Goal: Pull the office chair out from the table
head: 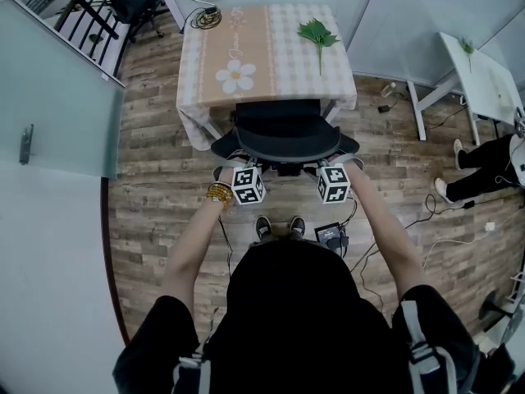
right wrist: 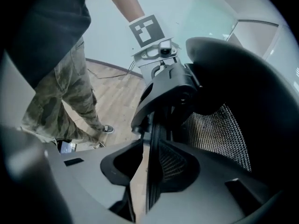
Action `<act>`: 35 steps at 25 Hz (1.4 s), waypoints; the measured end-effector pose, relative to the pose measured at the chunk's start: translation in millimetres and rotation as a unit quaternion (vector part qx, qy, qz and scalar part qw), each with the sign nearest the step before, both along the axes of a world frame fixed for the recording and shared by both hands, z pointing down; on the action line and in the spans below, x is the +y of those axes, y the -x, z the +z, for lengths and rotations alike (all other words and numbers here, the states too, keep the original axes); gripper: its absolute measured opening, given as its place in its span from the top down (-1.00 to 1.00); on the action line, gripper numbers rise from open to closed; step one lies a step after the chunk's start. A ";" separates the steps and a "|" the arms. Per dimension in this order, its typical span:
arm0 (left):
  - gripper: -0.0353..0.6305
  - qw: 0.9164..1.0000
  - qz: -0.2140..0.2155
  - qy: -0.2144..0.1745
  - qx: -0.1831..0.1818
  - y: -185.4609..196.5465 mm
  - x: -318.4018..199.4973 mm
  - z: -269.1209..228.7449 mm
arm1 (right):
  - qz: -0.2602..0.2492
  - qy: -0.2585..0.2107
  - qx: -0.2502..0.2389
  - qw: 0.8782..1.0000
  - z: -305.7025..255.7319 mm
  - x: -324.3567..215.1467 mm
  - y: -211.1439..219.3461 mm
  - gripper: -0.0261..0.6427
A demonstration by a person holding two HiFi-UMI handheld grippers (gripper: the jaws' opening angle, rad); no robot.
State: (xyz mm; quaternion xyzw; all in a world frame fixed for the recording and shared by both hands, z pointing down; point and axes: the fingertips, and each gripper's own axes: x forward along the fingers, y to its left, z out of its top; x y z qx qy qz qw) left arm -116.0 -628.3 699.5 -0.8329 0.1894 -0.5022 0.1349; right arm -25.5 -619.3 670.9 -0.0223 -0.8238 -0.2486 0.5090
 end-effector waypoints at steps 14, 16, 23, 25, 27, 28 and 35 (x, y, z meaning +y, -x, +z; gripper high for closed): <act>0.56 1.000 0.009 0.014 -0.011 1.7 -0.9 7.3 | 0.008 -0.001 0.003 1.000 10.0 -7.3 3.9 0.69; 0.57 1.000 0.008 0.019 -0.014 1.6 -0.1 7.9 | 0.016 0.005 0.002 1.000 10.4 -6.6 3.8 0.70; 0.59 0.999 0.006 0.031 -0.019 3.0 6.3 11.7 | 0.046 0.012 0.002 0.999 12.6 -1.4 6.0 0.70; 0.59 0.999 0.004 0.035 -0.020 3.6 8.0 12.5 | 0.052 0.012 0.002 0.999 12.7 -0.5 6.7 0.70; 0.59 0.999 0.003 0.038 -0.022 4.4 7.6 12.1 | 0.057 0.011 0.002 0.998 12.5 -1.2 7.3 0.71; 0.60 0.999 0.004 0.038 -0.022 4.6 7.0 11.9 | 0.059 0.011 0.002 0.998 12.7 -1.8 7.5 0.70; 0.60 0.999 0.002 0.038 -0.024 5.5 10.7 15.6 | 0.073 0.019 0.003 0.997 14.7 2.4 8.1 0.71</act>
